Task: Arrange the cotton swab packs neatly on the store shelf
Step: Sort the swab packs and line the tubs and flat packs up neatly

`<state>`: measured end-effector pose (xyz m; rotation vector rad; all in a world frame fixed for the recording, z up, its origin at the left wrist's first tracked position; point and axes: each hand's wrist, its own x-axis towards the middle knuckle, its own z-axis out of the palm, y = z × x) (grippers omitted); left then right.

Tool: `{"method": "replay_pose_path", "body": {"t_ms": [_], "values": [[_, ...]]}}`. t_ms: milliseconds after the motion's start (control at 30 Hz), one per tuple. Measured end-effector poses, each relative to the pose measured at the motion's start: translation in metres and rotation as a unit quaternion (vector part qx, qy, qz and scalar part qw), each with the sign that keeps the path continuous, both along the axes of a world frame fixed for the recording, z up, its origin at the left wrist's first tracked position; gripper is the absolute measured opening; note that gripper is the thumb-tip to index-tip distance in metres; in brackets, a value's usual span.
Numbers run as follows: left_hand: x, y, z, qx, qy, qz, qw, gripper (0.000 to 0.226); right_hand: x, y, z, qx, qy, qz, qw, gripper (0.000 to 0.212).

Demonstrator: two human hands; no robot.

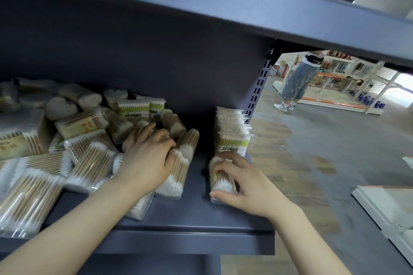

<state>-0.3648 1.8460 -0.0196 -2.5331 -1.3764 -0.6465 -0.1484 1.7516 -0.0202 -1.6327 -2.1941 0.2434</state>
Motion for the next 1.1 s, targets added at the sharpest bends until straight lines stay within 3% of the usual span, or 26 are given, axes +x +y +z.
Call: {"method": "replay_pose_path", "body": {"t_ms": [200,367,500,733,933,1100], "values": [[0.002,0.000,0.001,-0.029,-0.013,-0.019,0.999,0.038,0.013,-0.009,-0.006,0.000,0.000,-0.052,0.999,0.053],[0.004,-0.007,0.005,-0.120,-0.015,-0.027,0.992,0.070,0.017,-0.009,-0.007,0.003,0.008,-0.095,0.995,0.059],[-0.003,-0.010,0.003,-0.106,-0.005,-0.059,0.993,0.087,0.017,-0.007,-0.007,-0.002,0.026,-0.096,0.995,0.064],[-0.013,-0.006,0.013,-0.101,-0.045,-0.046,0.993,0.081,0.004,-0.002,0.004,0.036,0.029,-0.093,0.995,0.064],[-0.036,-0.001,0.019,-0.028,-0.021,-0.001,0.999,0.045,-0.022,0.014,0.014,0.066,0.011,-0.068,0.995,0.052],[-0.060,0.001,0.023,-0.027,-0.060,0.029,0.997,0.046,-0.050,0.039,0.025,0.078,0.033,-0.065,0.994,0.041]]}}
